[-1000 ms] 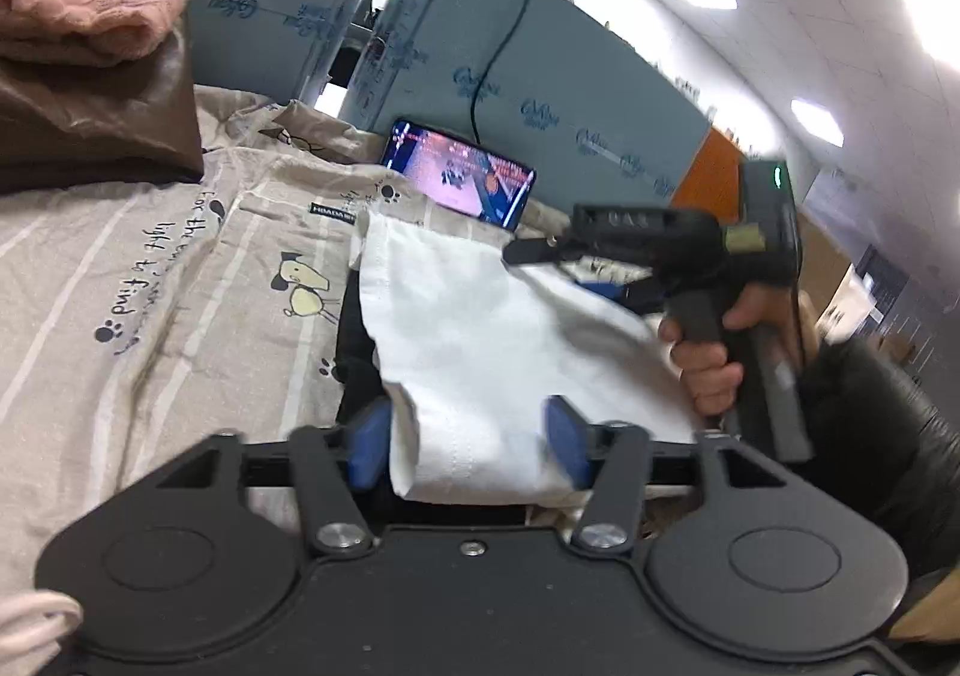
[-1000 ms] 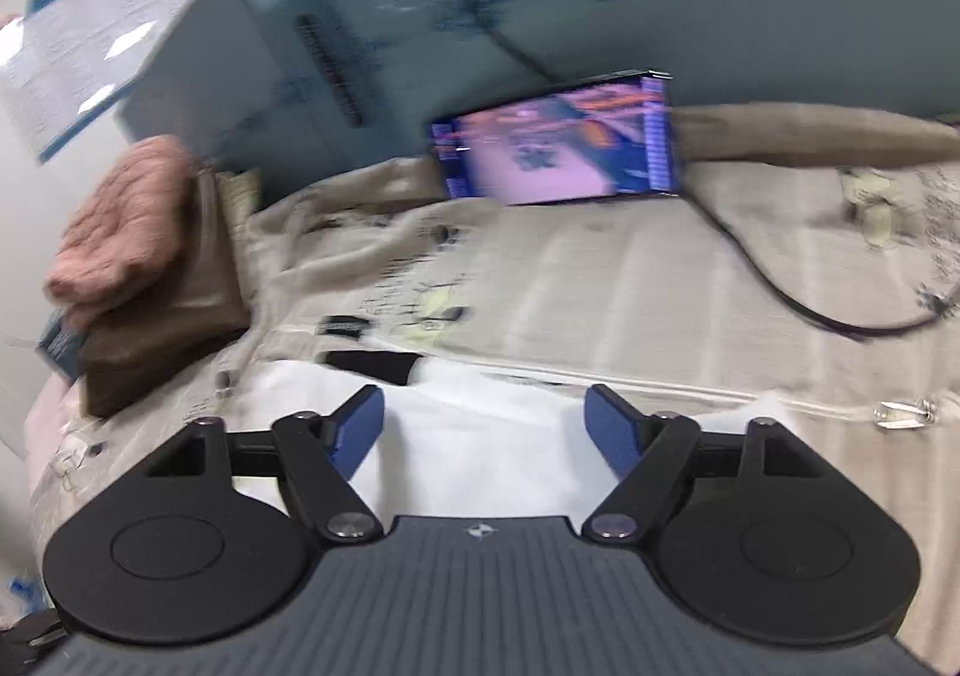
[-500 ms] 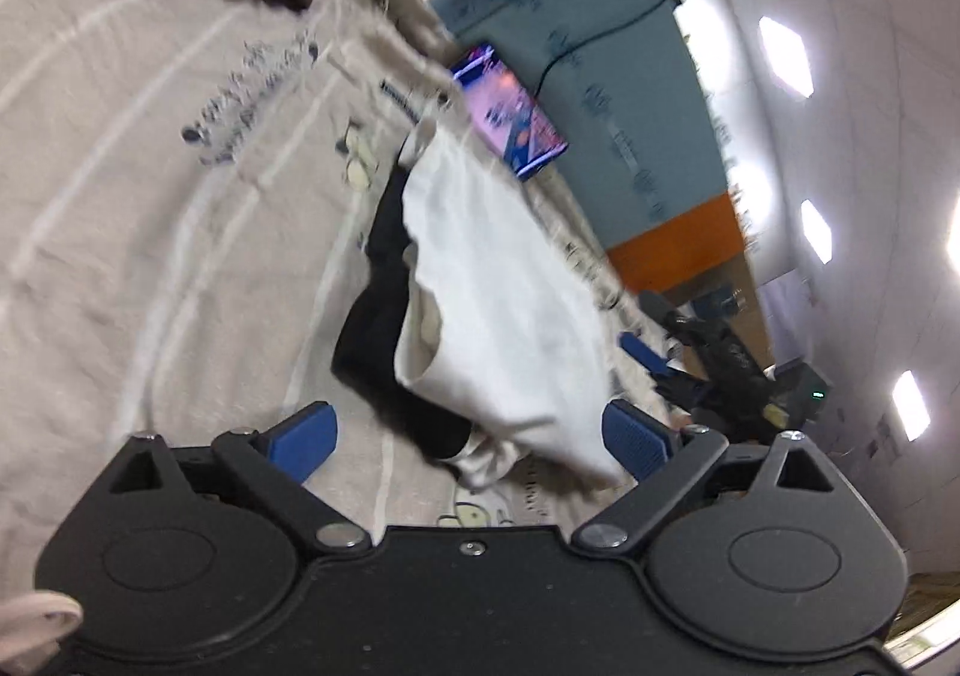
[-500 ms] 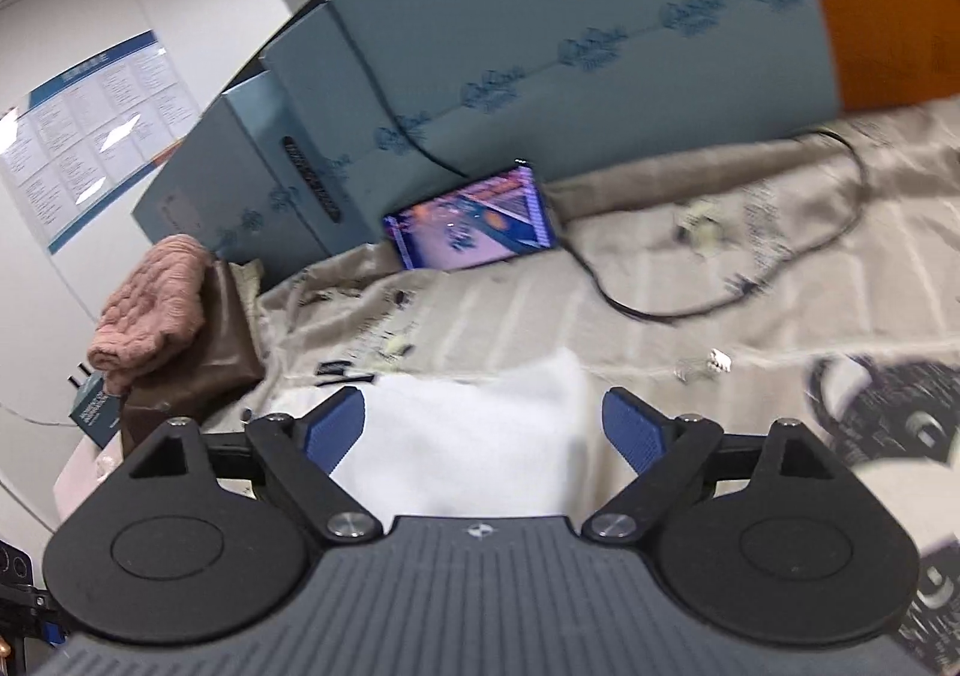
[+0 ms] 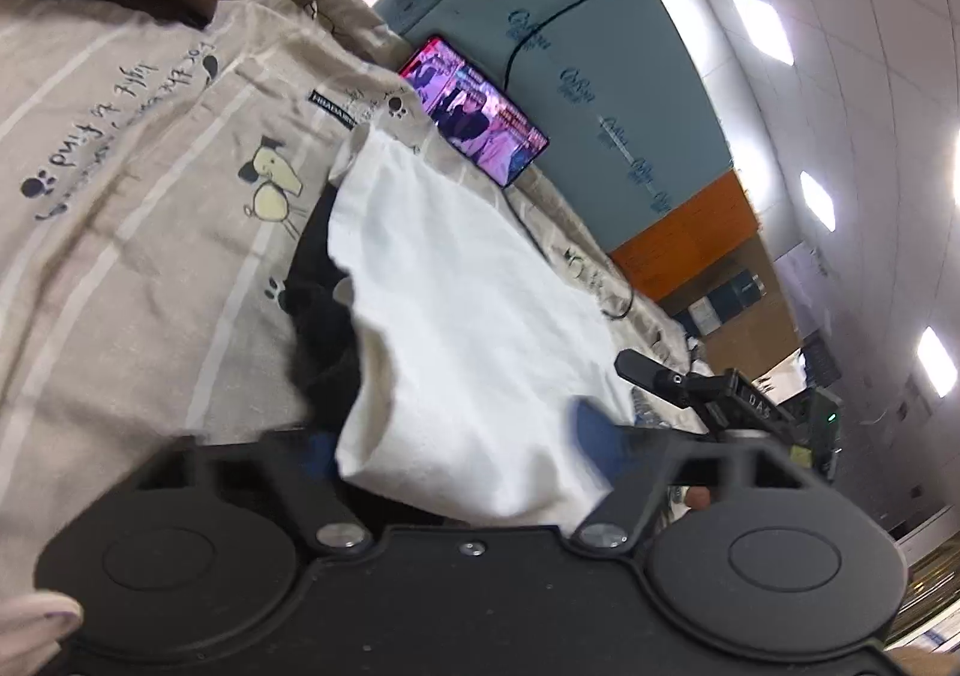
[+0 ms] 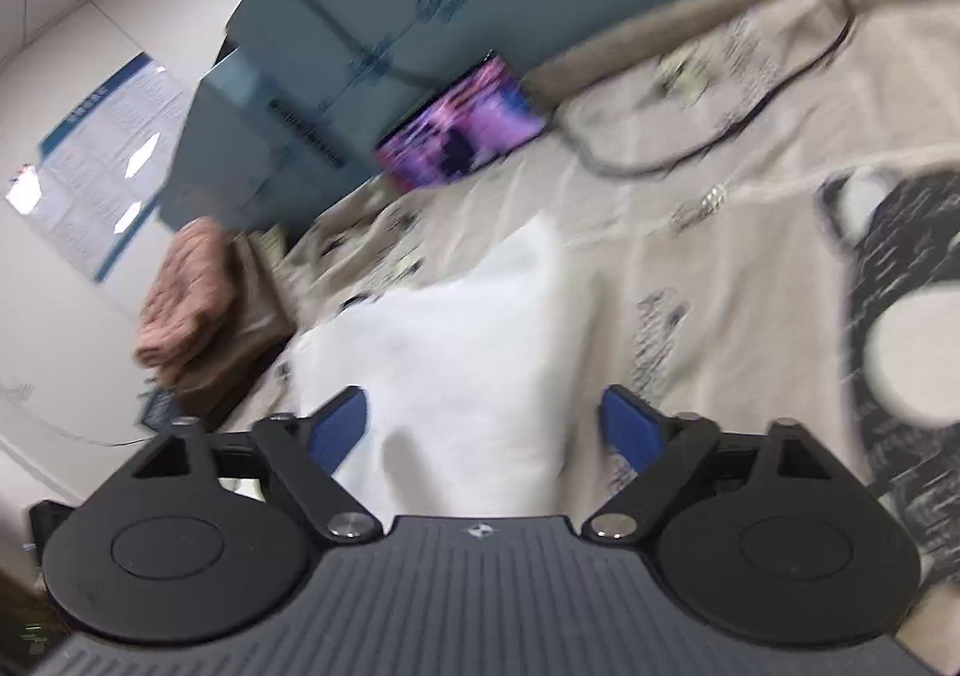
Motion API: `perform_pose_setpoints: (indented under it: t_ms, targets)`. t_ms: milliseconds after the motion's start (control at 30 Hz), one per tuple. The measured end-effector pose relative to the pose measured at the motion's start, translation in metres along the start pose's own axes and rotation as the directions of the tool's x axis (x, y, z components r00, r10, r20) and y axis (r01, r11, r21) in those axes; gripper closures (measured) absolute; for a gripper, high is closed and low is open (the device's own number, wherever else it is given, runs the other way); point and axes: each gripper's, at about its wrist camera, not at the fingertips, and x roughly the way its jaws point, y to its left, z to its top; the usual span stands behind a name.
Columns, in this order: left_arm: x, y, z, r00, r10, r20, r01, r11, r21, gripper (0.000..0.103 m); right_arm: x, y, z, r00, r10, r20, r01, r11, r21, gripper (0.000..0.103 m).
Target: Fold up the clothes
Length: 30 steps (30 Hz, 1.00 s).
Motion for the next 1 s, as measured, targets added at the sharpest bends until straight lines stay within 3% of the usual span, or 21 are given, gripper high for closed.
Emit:
perform_pose_setpoints:
  t_ms: [133, 200, 367, 467, 567, 667, 833, 933, 1000]
  targets:
    - [0.002, -0.007, -0.002, 0.999, 0.031, 0.035, -0.033, 0.997, 0.073, 0.081, 0.0, 0.017, -0.004, 0.998, -0.053, 0.035, 0.055, 0.995, -0.081, 0.077]
    - [-0.004, -0.016, 0.002, 0.998, 0.016, 0.065, -0.024, 0.992, 0.123, 0.084, -0.005, 0.024, -0.002, 0.998, -0.04, 0.058, 0.045, 0.993, -0.105, 0.085]
    - [-0.015, -0.047, 0.017, 0.99, -0.052, 0.132, 0.017, 0.967, 0.254, 0.085, -0.036, 0.045, 0.011, 0.984, 0.033, 0.172, -0.002, 0.985, -0.172, 0.088]
    - [-0.01, -0.071, 0.031, 0.982, -0.111, 0.154, 0.054, 0.942, 0.333, 0.085, -0.06, 0.054, 0.025, 0.963, 0.055, 0.263, 0.001, 0.978, -0.208, 0.088]
    - [0.008, -0.103, 0.043, 0.974, -0.164, 0.156, 0.082, 0.898, 0.433, 0.085, -0.087, 0.051, 0.037, 0.932, 0.027, 0.361, 0.056, 0.974, -0.219, 0.088]
    - [0.038, -0.135, 0.056, 0.965, -0.219, 0.142, 0.12, 0.855, 0.504, 0.085, -0.112, 0.043, 0.052, 0.887, -0.031, 0.46, 0.142, 0.967, -0.209, 0.088]
    - [0.105, -0.193, 0.065, 0.954, -0.267, 0.14, 0.13, 0.785, 0.606, 0.085, -0.15, 0.021, 0.08, 0.77, -0.174, 0.614, 0.343, 0.924, -0.168, 0.088]
    - [0.149, -0.223, 0.061, 0.945, -0.29, 0.153, 0.124, 0.747, 0.653, 0.085, -0.16, 0.004, 0.102, 0.696, -0.267, 0.666, 0.478, 0.865, -0.153, 0.088]
    - [0.179, -0.242, 0.056, 0.938, -0.305, 0.164, 0.116, 0.723, 0.682, 0.085, -0.162, -0.01, 0.115, 0.639, -0.316, 0.701, 0.586, 0.79, -0.178, 0.088]
